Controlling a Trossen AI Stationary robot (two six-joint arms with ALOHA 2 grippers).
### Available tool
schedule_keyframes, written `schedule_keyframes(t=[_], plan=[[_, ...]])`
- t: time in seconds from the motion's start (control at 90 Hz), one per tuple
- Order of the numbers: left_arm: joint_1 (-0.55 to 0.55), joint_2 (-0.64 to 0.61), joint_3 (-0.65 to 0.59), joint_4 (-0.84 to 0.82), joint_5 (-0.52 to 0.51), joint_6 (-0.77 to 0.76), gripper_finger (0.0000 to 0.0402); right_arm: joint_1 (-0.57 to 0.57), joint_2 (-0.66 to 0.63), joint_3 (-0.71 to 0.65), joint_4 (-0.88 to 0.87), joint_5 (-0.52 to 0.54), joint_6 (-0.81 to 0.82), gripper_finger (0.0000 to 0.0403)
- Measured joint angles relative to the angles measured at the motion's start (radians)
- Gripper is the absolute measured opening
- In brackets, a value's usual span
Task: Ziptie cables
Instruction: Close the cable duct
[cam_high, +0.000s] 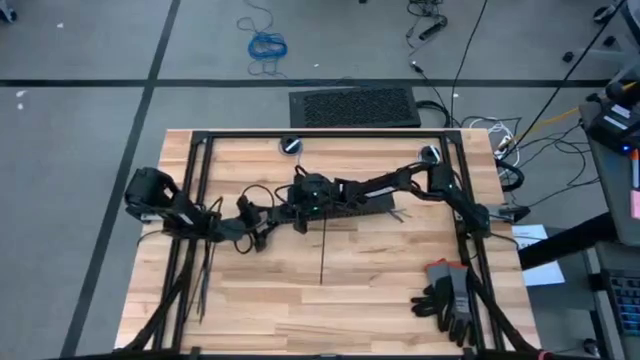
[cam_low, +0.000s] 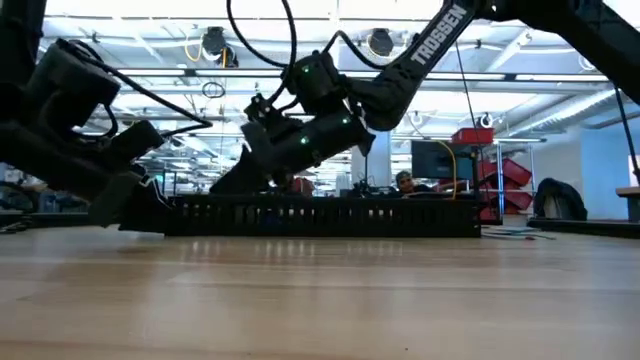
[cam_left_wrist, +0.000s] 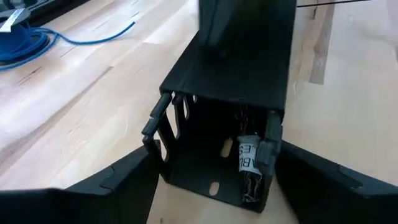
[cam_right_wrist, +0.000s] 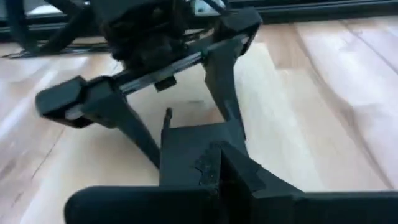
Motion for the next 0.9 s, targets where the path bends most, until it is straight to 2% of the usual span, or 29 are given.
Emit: schedule_keyframes(t=[0.322,0.711,0.9], plan=[[0.049,0.000,0.021,-0.013,0.068,0.033,0.0302,0.006,0.048,0.072,-0.041,-0.019,0.019,0.0000],[0.056,-0.002,0.022,-0.035,0.077,0.030,0.0302,0.020,-0.049,0.066,-0.151,-0.021,-0.017,0.0000],[0.056,-0.002,0.022,-0.036,0.077,0.030,0.0301,0.021,-0.052,0.068,-0.178,-0.016,-0.037,0.0000]])
